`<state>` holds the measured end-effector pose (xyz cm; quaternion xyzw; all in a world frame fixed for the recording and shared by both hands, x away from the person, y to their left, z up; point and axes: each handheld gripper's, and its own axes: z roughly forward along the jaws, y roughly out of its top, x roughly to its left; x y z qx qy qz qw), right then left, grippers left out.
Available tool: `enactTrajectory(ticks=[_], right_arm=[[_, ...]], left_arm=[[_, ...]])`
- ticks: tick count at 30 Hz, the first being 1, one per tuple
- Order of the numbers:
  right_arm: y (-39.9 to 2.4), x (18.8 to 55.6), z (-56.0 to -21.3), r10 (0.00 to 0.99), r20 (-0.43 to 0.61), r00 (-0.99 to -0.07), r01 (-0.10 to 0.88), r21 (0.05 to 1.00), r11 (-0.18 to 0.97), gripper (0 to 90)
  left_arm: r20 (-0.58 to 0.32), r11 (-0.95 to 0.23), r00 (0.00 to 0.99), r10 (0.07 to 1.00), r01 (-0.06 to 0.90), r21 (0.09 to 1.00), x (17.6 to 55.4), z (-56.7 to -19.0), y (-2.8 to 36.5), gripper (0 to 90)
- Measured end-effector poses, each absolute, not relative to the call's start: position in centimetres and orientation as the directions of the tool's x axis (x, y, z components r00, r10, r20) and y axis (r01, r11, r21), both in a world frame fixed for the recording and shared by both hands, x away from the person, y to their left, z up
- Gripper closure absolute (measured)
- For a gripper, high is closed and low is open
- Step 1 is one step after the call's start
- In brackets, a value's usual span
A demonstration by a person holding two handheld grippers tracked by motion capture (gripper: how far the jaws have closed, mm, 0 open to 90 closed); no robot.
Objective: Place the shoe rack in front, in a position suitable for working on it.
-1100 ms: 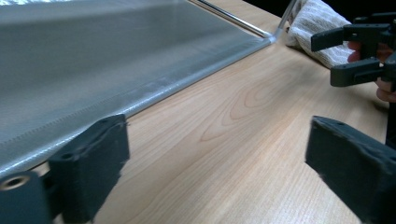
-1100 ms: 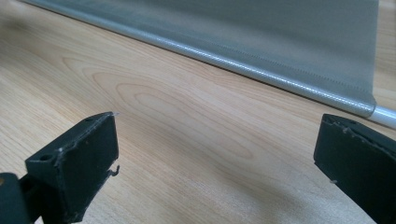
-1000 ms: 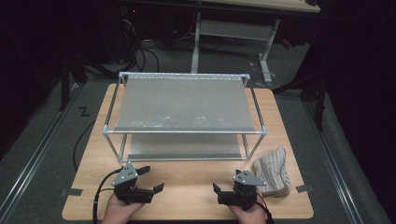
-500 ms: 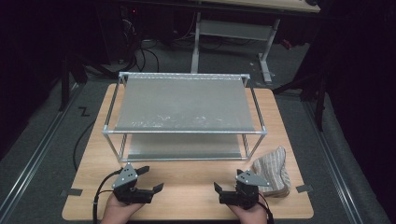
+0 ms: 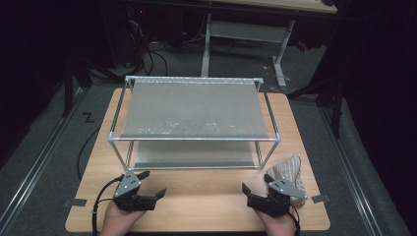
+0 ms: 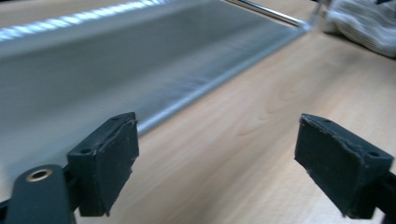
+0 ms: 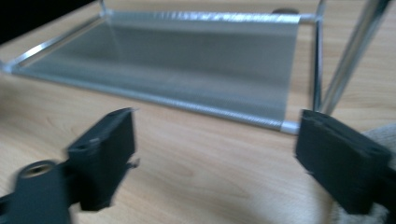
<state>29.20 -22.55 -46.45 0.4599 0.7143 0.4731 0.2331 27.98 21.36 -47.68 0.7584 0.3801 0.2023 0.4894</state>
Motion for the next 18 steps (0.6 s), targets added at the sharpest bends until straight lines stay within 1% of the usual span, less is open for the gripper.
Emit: enactTrajectory(ticks=[2, 4, 7, 8, 9, 10, 11, 12, 15, 18], right_arm=[[-23.0, 29.1, -46.2, 0.880, 0.109, -0.463, 0.422, 0.900, 0.111, 21.0], [-23.4, 29.0, -46.1, 0.883, 0.106, -0.458, 0.412, 0.905, 0.105, 24.3], [-23.7, 29.1, -46.1, 0.887, 0.100, -0.452, 0.413, 0.904, 0.108, 28.7], [-23.8, 29.1, -46.1, 0.887, 0.100, -0.450, 0.417, 0.902, 0.110, 29.7], [-23.8, 29.2, -46.2, 0.890, 0.099, -0.446, 0.421, 0.900, 0.112, 30.3], [-23.9, 29.2, -46.2, 0.892, 0.096, -0.441, 0.424, 0.898, 0.113, 30.8], [-23.9, 29.2, -46.2, 0.893, 0.094, -0.440, 0.424, 0.898, 0.115, 31.1], [-24.0, 29.3, -46.3, 0.896, 0.085, -0.435, 0.421, 0.899, 0.120, 32.1], [-23.9, 29.3, -46.4, 0.900, 0.081, -0.429, 0.424, 0.897, 0.122, 32.3], [-23.9, 29.2, -46.4, 0.901, 0.076, -0.427, 0.424, 0.897, 0.125, 32.7]], left_arm=[[-0.075, -0.209, 0.595, 0.800, 0.393, 0.896, 28.0, -47.5, 22.7, 15.5], [-0.069, -0.195, 0.567, 0.821, 0.391, 0.900, 27.9, -47.4, 23.7, 18.3], [-0.002, -0.210, 0.507, 0.862, 0.362, 0.908, 27.5, -47.4, 25.0, 22.7], [0.026, -0.232, 0.490, 0.871, 0.364, 0.902, 27.4, -47.5, 25.3, 23.6], [0.039, -0.255, 0.479, 0.877, 0.394, 0.883, 27.6, -47.5, 25.8, 24.6], [0.041, -0.262, 0.476, 0.878, 0.409, 0.874, 27.7, -47.5, 26.0, 28.2], [0.041, -0.262, 0.465, 0.885, 0.422, 0.868, 27.9, -47.5, 26.4, 28.4], [0.038, -0.257, 0.451, 0.892, 0.436, 0.862, 28.0, -47.4, 26.7, 30.8], [0.001, -0.206, 0.416, 0.909, 0.449, 0.869, 27.9, -47.2, 28.0, 30.1], [-0.002, -0.177, 0.375, 0.927, 0.441, 0.880, 27.8, -47.0, 29.0, 30.0]])
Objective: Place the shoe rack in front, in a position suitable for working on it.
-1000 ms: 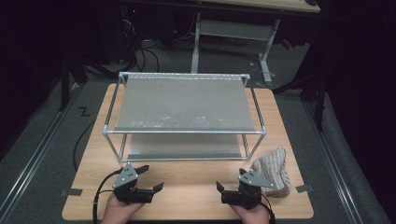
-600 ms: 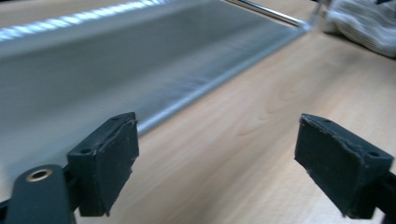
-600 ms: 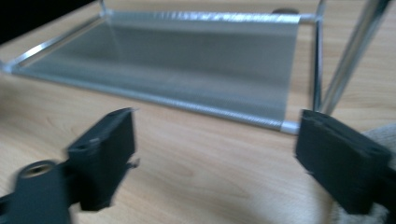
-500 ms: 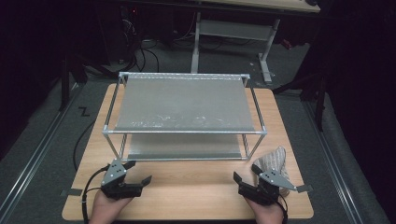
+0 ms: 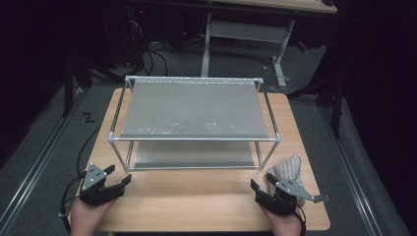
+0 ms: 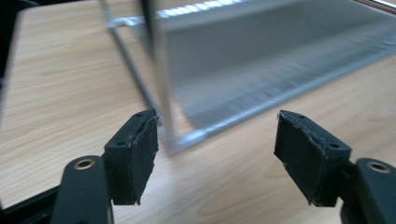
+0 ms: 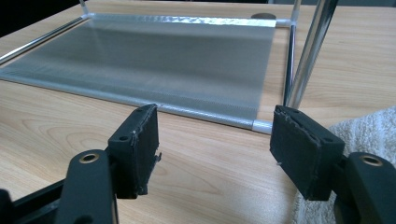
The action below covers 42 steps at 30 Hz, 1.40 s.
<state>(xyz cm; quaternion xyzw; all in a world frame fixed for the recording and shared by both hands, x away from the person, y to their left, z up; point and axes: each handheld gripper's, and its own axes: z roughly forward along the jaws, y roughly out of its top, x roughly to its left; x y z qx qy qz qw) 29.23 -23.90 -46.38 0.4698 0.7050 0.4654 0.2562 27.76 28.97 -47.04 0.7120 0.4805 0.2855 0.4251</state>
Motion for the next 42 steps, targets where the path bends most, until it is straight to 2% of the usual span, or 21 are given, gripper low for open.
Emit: enactTrajectory(ticks=[3, 9, 12, 17, 18, 21, 23, 27, 28, 32, 33, 35, 39, 40, 41, 42], right_arm=[[-23.9, 29.3, -46.3, 0.899, 0.086, -0.428, 0.427, 0.897, 0.117, 36.6], [-23.8, 29.4, -46.3, 0.907, 0.087, -0.412, 0.422, 0.901, 0.106, 36.6], [-23.7, 29.6, -46.4, 0.916, 0.080, -0.394, 0.427, 0.898, 0.105, 35.1], [-23.7, 29.7, -46.1, 0.930, 0.060, -0.362, 0.424, 0.899, 0.107, 35.7], [-23.7, 29.6, -45.9, 0.933, 0.050, -0.357, 0.419, 0.901, 0.112, 35.8], [-23.9, 29.6, -45.7, 0.935, 0.022, -0.353, 0.397, 0.909, 0.128, 36.5], [-24.1, 29.7, -45.6, 0.934, 0.025, -0.357, 0.398, 0.908, 0.128, 40.6], [-24.4, 30.4, -45.2, 0.933, 0.018, -0.359, 0.395, 0.909, 0.134, 41.7], [-24.5, 30.9, -44.7, 0.934, -0.016, -0.357, 0.396, 0.903, 0.166, 41.4], [-24.8, 31.7, -43.7, 0.940, -0.045, -0.338, 0.378, 0.908, 0.180, 41.2], [-25.0, 32.4, -43.2, 0.947, -0.063, -0.314, 0.362, 0.914, 0.180, 41.2], [-25.0, 32.9, -43.0, 0.951, -0.063, -0.304, 0.366, 0.914, 0.177, 41.3], [-25.0, 34.6, -42.5, 0.958, -0.072, -0.276, 0.375, 0.910, 0.177, 50.8], [-24.9, 35.5, -42.2, 0.958, -0.091, -0.273, 0.371, 0.909, 0.192, 55.4], [-24.9, 35.5, -42.2, 0.958, -0.091, -0.273, 0.371, 0.909, 0.192, 55.4], [-24.9, 35.8, -42.2, 0.958, -0.091, -0.272, 0.376, 0.906, 0.193, 59.8]], left_arm=[[-0.018, -0.146, 0.358, 0.934, 0.427, 0.892, 27.7, -46.7, 29.6, 30.0], [0.004, -0.151, 0.335, 0.942, 0.414, 0.898, 29.2, -46.7, 29.6, 27.3], [-0.013, -0.127, 0.329, 0.944, 0.400, 0.908, 30.7, -46.6, 29.7, 27.4], [-0.031, -0.112, 0.306, 0.952, 0.439, 0.892, 32.0, -46.5, 29.8, 26.9], [-0.025, -0.112, 0.298, 0.954, 0.433, 0.895, 32.0, -46.5, 29.8, 28.4], [0.004, -0.125, 0.295, 0.955, 0.392, 0.911, 31.6, -46.3, 29.7, 41.1], [0.004, -0.126, 0.306, 0.952, 0.380, 0.916, 31.6, -46.3, 29.7, 45.6], [-0.049, -0.094, 0.340, 0.939, 0.393, 0.915, 31.8, -46.2, 29.8, 48.6], [-0.039, -0.102, 0.340, 0.940, 0.387, 0.916, 31.7, -46.1, 29.8, 50.1], [-0.011, -0.121, 0.331, 0.944, 0.376, 0.919, 31.2, -45.9, 29.9, 50.9], [-0.009, -0.122, 0.336, 0.942, 0.368, 0.922, 31.1, -45.9, 29.9, 55.3], [0.009, -0.134, 0.333, 0.943, 0.355, 0.925, 30.9, -45.7, 29.9, 57.0], [0.023, -0.137, 0.334, 0.942, 0.322, 0.937, 31.0, -45.2, 29.9, 64.9], [0.025, -0.137, 0.341, 0.940, 0.308, 0.941, 31.0, -45.2, 29.9, 71.4], [0.029, -0.139, 0.344, 0.939, 0.302, 0.943, 31.1, -45.1, 29.8, 71.4], [0.040, -0.147, 0.343, 0.938, 0.293, 0.945, 31.2, -45.1, 29.6, 72.7]])
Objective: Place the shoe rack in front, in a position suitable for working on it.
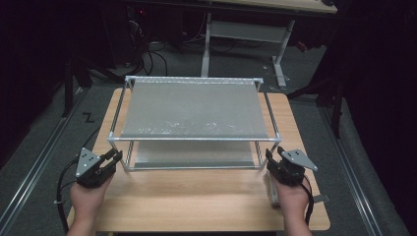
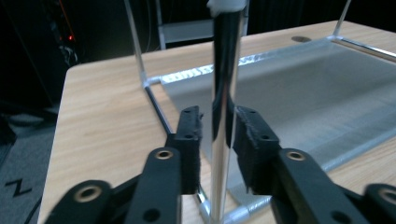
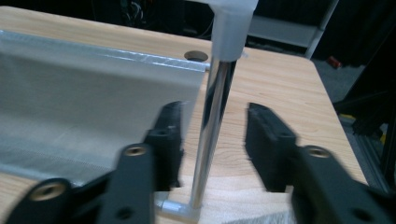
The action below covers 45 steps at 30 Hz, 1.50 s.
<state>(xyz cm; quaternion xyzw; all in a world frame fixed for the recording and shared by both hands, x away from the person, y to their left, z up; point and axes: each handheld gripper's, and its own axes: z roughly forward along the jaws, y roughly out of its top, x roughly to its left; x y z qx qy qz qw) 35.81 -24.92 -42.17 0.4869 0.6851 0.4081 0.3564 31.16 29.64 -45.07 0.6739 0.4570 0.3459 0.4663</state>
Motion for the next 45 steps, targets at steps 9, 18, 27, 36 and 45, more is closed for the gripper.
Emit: enactTrajectory(ticks=[9, 18, 27, 36, 45], right_arm=[[-26.0, 38.2, -41.7, 0.964, -0.095, -0.247, 0.413, 0.890, 0.193, 79.7], [-29.7, 38.8, -41.7, 0.979, -0.098, -0.178, 0.427, 0.889, 0.167, 79.4], [-32.0, 40.2, -42.1, 0.986, -0.106, -0.131, 0.415, 0.897, 0.152, 71.3], [-32.2, 37.4, -42.3, 0.986, -0.026, -0.162, 0.419, 0.903, 0.093, 49.4], [-30.3, 30.6, -46.8, 0.988, -0.031, -0.149, 0.500, 0.860, 0.103, 22.2]], left_arm=[[0.045, -0.170, 0.402, 0.914, 0.281, 0.945, 30.0, -44.9, 28.1, 80.4], [0.102, -0.253, 0.522, 0.847, 0.226, 0.941, 26.5, -45.1, 23.3, 79.3], [0.095, -0.248, 0.557, 0.825, 0.205, 0.947, 25.2, -45.3, 20.0, 79.4], [0.123, -0.263, 0.544, 0.830, 0.187, 0.947, 25.1, -45.5, 19.9, 72.5], [0.054, -0.209, 0.548, 0.835, 0.225, 0.952, 25.7, -46.0, 20.6, 46.3]])
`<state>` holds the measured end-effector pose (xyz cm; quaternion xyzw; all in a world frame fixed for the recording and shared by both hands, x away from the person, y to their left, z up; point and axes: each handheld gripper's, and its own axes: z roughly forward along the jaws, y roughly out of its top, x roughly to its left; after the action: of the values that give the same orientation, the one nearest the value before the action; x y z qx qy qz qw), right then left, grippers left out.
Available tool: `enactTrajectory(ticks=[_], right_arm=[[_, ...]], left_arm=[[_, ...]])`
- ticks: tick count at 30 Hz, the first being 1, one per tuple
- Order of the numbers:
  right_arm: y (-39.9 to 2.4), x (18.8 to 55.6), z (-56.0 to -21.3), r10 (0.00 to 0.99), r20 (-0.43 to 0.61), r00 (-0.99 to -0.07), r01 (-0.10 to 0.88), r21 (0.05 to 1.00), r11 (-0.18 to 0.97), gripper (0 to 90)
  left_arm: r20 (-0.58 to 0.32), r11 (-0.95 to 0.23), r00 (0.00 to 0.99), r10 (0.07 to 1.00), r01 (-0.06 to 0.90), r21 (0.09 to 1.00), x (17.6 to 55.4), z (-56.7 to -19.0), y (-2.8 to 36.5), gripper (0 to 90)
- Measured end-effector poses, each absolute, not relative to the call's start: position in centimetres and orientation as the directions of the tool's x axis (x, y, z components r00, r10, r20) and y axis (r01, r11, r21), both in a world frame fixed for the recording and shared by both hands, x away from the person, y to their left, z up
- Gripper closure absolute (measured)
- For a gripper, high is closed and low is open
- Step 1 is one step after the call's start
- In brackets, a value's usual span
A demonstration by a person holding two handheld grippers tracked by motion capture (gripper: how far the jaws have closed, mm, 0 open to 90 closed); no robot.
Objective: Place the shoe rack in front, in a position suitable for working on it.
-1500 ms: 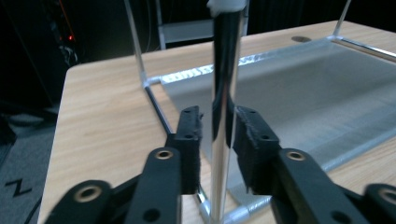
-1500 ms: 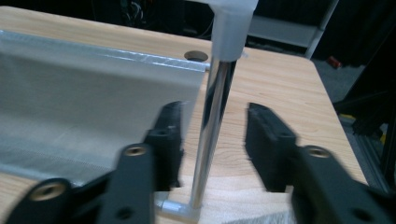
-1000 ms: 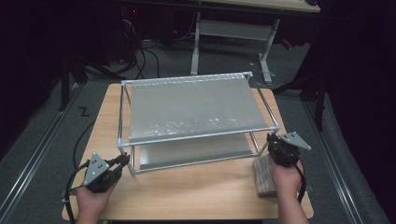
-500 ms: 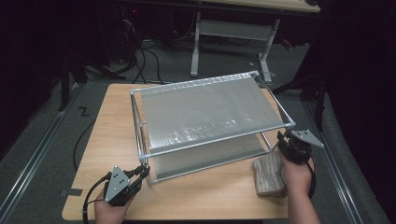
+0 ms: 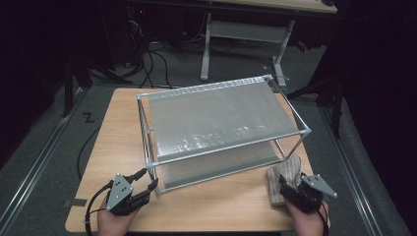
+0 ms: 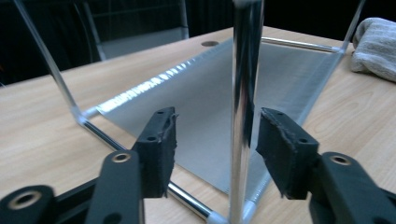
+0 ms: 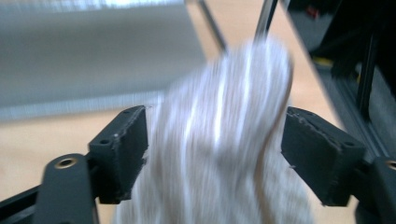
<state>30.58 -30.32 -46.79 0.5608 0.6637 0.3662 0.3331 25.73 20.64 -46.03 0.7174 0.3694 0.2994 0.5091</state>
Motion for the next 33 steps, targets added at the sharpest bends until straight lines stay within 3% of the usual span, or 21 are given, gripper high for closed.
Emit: enactTrajectory(ticks=[2, 5, 13, 28, 33], right_arm=[[-30.4, 30.0, -48.5, 0.987, 0.014, -0.160, 0.569, 0.819, 0.080, 23.9], [-30.4, 30.1, -49.5, 0.986, -0.017, -0.168, 0.603, 0.789, 0.116, 27.3], [-29.3, 30.1, -50.3, 0.955, -0.212, -0.206, 0.571, 0.767, 0.293, 67.2], [-29.8, 28.5, -48.3, 0.962, -0.096, -0.255, 0.489, 0.845, 0.214, 68.7], [-28.3, 28.3, -48.2, 0.933, -0.037, -0.358, 0.477, 0.852, 0.217, 68.7]], left_arm=[[0.052, -0.231, 0.566, 0.823, 0.248, 0.941, 26.1, -46.6, 20.2, 49.7], [0.049, -0.239, 0.570, 0.820, 0.264, 0.934, 26.5, -46.9, 19.9, 49.5], [0.070, -0.254, 0.573, 0.816, 0.247, 0.935, 26.4, -47.0, 19.7, 49.4], [0.062, -0.243, 0.590, 0.805, 0.233, 0.942, 26.5, -46.8, 20.0, 49.2], [0.068, -0.250, 0.592, 0.803, 0.231, 0.940, 26.6, -46.8, 19.9, 49.0]])
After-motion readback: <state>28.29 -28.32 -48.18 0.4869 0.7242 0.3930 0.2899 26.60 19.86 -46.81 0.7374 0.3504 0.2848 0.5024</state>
